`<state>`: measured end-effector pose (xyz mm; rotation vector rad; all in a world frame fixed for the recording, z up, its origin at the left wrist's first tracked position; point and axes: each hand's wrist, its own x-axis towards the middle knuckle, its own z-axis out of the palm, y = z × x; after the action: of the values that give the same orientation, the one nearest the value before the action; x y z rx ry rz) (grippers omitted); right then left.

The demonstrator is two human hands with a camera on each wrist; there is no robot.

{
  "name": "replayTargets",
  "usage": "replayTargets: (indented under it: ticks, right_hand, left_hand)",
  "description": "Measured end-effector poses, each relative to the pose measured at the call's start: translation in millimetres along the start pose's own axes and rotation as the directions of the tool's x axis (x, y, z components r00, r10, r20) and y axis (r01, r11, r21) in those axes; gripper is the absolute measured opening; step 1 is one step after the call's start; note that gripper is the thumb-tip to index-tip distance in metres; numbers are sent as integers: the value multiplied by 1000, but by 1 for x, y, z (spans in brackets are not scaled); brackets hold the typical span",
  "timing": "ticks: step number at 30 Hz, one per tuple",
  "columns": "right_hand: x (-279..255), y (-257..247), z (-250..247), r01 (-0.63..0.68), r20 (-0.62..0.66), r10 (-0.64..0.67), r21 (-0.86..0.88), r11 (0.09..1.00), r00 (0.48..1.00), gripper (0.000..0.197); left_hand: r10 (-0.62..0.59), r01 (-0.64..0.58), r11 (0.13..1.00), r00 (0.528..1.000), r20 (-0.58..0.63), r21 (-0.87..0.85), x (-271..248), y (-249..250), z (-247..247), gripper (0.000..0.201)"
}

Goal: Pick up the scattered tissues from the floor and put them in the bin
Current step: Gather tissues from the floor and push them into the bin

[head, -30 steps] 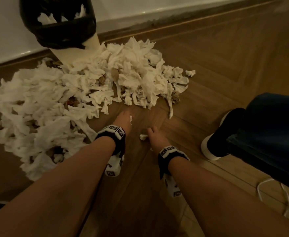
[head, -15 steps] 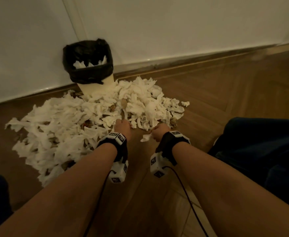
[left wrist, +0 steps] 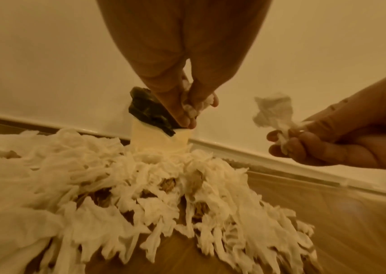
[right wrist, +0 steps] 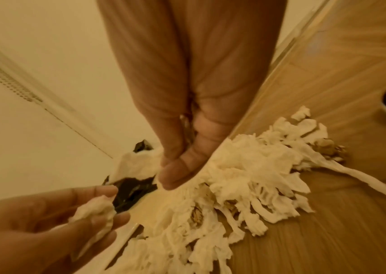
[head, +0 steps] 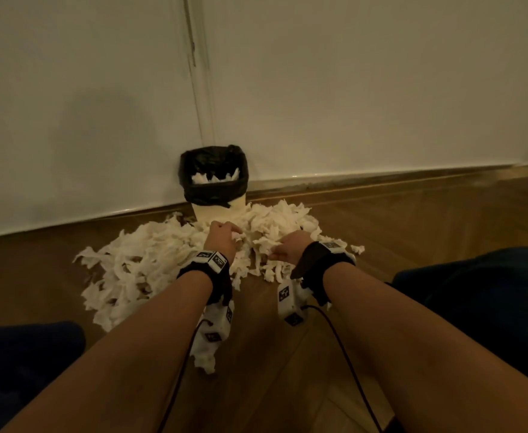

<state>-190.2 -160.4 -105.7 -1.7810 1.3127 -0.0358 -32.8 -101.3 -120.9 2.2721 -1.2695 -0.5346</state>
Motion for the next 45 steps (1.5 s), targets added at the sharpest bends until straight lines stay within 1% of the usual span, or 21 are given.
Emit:
replayTargets:
  ticks: [1,2,3,4,5,6,7,9,11,13,15,19,21,24,25,27,32,36,38,42,45]
  right_hand:
    - [6,-8,-4,-37,12,35,212,976,999,43]
    - [10,-16,-6,-20,-14,26,340,940,1000,39]
    - [10,-25,-10,18,-11,-15,396,918,1000,34]
    - [13,-35,-14,34,-54,-11,439,898,999,28]
    - [15,-46,-20,42,-57,-20,434,900,998,22]
    - [18,-58,-25,47,-53,-26,434,900,998,25]
    - [17,-71,-31,64,-66,-40,413,908,997,28]
    - [20,-98,-39,83,-104,-50,348,934,993,21]
    - [25,-123,-47,124,-121,-88,328,937,989,35]
    - [37,-147,-51,126,-91,-102,322,938,991,45]
    - [50,-165,-55,150,-125,-123,235,960,985,50]
    - [78,-179,-63,150,-184,-131,98,984,974,35]
    - [96,-180,-62,157,-221,-153,-1,988,963,36]
    - [117,-178,-55,112,-332,-101,13,994,938,38]
    - [127,-176,-51,127,-318,-115,17,992,941,38]
    - [144,-171,-46,214,-299,-236,-106,971,925,35]
    - [180,-164,-35,268,-417,-282,-94,959,864,14]
    - [198,-164,-29,276,-338,-343,-231,933,876,25]
    - [202,-163,-26,281,-284,-359,-281,918,889,36]
    - [205,-157,-26,248,-138,-281,-216,944,950,66]
    - [203,-152,-28,221,-167,-249,-171,960,954,63]
  left_hand:
    - [18,-19,999,999,-37,-28,4,1,-9,34]
    - [27,-31,998,998,-54,-58,7,2,-18,31]
    - [31,-37,995,998,-62,-95,11,3,-28,29]
    - [33,-42,991,997,-75,-124,13,5,-39,27]
    - [40,-53,989,995,-96,-137,17,7,-48,24]
    - [43,-60,988,992,-117,-144,22,8,-59,22]
    - [54,-75,985,989,-134,-153,27,10,-67,19]
    - [83,-111,977,984,-156,-182,36,14,-86,18]
    - [100,-135,975,976,-195,-179,45,16,-101,19]
    - [95,-137,980,960,-263,-145,56,13,-113,21]
    - [81,-122,986,946,-314,-115,68,9,-122,22]
    - [39,-76,993,935,-351,-92,91,-3,-130,26]
    - [23,-63,993,933,-359,-100,103,-10,-129,28]
    - [-35,-9,993,932,-362,-121,121,-16,-121,30]
    - [-57,10,991,932,-357,-134,127,-17,-116,30]
    - [-72,14,985,939,-336,-171,142,-17,-106,29]
    - [-56,-5,982,948,-312,-191,173,-15,-87,26]
    - [-3,-39,991,948,-318,-125,198,-9,-86,29]
    - [-3,-32,992,960,-279,-123,209,-6,-84,33]
    - [-34,18,995,987,-158,-102,214,-4,-76,43]
    - [-27,7,992,987,-161,-123,209,-10,-72,43]
